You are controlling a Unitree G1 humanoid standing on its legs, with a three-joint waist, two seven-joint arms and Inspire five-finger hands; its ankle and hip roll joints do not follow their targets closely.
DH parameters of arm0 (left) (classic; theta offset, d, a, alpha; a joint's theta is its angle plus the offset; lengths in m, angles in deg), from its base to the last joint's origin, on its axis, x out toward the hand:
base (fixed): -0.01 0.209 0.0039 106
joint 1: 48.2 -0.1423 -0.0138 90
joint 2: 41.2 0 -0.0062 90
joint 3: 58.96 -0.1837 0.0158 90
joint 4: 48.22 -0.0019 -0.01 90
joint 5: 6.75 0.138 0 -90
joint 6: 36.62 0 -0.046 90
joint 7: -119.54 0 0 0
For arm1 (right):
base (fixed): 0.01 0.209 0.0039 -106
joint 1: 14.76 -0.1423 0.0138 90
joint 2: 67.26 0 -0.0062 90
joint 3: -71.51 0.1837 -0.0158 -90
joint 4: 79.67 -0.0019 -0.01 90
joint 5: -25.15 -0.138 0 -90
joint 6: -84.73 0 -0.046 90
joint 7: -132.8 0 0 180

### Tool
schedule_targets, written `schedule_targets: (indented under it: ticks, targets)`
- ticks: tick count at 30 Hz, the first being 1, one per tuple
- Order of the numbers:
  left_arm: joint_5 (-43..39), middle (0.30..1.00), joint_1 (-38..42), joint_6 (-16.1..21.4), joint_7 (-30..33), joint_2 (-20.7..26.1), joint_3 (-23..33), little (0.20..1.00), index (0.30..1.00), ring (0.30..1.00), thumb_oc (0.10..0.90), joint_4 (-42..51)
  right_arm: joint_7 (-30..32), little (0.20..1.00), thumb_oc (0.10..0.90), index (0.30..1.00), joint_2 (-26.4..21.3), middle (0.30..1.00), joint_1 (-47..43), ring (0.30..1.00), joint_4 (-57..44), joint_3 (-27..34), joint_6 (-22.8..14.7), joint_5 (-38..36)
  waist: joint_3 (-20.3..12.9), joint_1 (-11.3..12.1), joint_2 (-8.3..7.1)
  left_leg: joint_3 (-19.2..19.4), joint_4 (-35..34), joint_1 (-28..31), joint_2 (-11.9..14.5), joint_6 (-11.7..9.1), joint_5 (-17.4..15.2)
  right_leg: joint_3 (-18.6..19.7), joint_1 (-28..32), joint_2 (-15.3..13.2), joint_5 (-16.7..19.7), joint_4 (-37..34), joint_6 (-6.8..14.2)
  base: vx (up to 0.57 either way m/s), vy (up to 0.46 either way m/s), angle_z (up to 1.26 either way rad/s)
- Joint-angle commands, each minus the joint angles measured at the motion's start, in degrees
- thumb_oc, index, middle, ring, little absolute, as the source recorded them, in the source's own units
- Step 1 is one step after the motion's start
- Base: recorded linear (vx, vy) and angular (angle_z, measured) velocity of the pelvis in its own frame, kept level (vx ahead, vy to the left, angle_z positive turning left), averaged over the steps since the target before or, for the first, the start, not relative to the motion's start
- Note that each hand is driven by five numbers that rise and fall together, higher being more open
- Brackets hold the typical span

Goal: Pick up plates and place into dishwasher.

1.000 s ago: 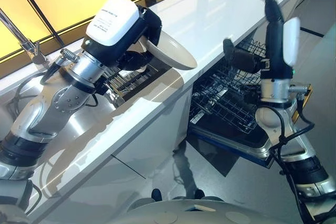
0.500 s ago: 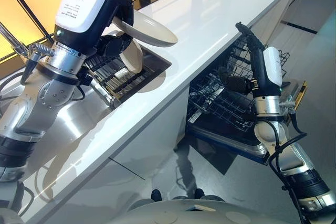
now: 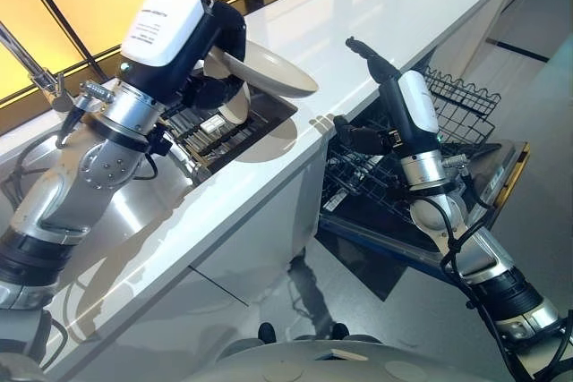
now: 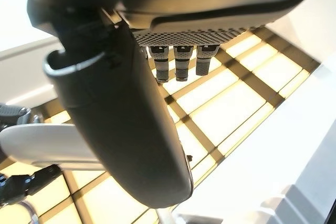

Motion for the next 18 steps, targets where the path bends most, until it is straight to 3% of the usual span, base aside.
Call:
schedule_targets:
  ticks: [1, 6, 13, 18]
  targets:
    - [-5.2, 0.3, 9.6, 0.6, 2.0, -1.2, -1.0, 0.2, 0.3, 0.3, 0.1, 2.3, 0.6, 0.9, 0.8, 0.9, 1.4, 0.9, -8.6, 0.9, -6.0, -0.9, -2.2, -4.4, -5.8, 0.2, -1.4, -0.2, 0.3, 0.8, -3.2, 1.3, -8.0, -0.6, -2.2, 1.5, -2.6, 1.8, 3.5, 0.0, 0.0, 0.0]
    - [-6.8, 0.3, 11.8, -0.2, 1.0, -3.0, -3.7, 0.2, 0.3, 0.3, 0.1, 2.7, -0.2, 0.9, 0.8, 0.9, 3.1, 0.9, -10.6, 0.9, -6.6, -3.2, -1.1, -6.2, -5.6, 0.2, -1.53, -0.2, 0.3, 0.8, -3.3, 1.3, -8.0, -0.6, -2.2, 1.6, -2.6, 1.9, 3.5, 0.0, 0.0, 0.0]
    - [-6.7, 0.3, 14.0, -1.0, 0.7, -5.0, -6.8, 0.2, 0.3, 0.3, 0.1, 3.7, -3.3, 0.9, 0.8, 0.9, 4.7, 0.9, -11.7, 0.9, -6.5, -5.8, 3.2, -10.0, -5.7, -0.1, -1.65, 0.0, 0.2, 0.9, -3.2, 1.3, -8.0, -0.4, -2.0, 1.7, -2.7, 1.7, 3.4, 0.0, 0.0, 0.0]
    - [-7.0, 0.3, 15.2, -1.6, 1.0, -5.6, -7.9, 0.2, 0.3, 0.3, 0.1, 4.2, -3.8, 0.9, 0.8, 0.9, 5.4, 0.9, -11.6, 0.9, -5.7, -6.6, 3.7, -10.8, -5.8, -0.1, -1.77, 0.0, 0.2, 0.9, -3.1, 1.3, -7.9, -0.5, -1.9, 1.7, -2.7, 1.6, 3.3, 0.0, 0.0, 0.0]
